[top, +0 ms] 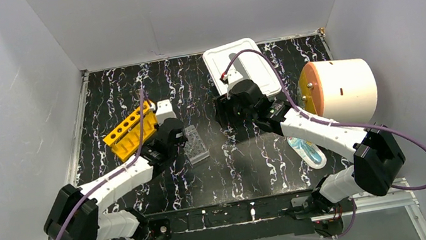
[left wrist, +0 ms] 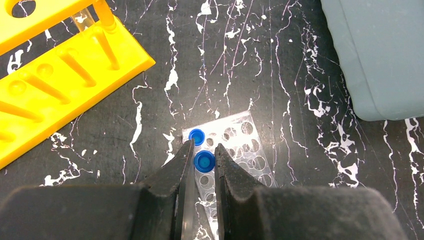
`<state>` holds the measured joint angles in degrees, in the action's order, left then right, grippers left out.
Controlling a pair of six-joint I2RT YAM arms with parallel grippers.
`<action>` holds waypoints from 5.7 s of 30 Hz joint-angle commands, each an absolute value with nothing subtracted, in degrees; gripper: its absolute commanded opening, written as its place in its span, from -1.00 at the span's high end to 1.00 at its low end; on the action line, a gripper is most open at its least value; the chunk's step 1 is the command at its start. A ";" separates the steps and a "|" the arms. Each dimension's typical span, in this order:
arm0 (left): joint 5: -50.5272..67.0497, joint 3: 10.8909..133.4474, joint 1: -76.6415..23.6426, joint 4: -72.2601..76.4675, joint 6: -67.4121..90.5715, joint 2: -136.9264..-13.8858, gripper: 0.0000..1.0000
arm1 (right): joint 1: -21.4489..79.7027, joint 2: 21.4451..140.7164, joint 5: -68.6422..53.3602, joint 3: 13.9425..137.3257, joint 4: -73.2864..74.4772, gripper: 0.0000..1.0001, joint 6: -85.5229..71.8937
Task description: Organize the chemistry lab equipment
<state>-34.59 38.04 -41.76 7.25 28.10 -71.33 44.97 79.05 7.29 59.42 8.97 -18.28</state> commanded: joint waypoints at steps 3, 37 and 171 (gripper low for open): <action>-37.03 39.01 -42.08 9.85 26.36 -72.95 0.89 | 44.56 77.99 7.03 60.43 7.25 -0.40 -18.63; -37.31 37.85 -42.11 8.01 26.51 -75.34 0.88 | 43.80 78.15 6.94 60.23 7.74 -0.41 -18.63; -47.41 32.14 -48.20 21.40 22.57 -71.77 0.15 | 43.36 83.62 2.96 64.59 12.92 -0.38 -20.59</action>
<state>-44.47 30.70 -47.86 21.69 21.69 -76.69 43.51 83.74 3.60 61.73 13.65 -19.81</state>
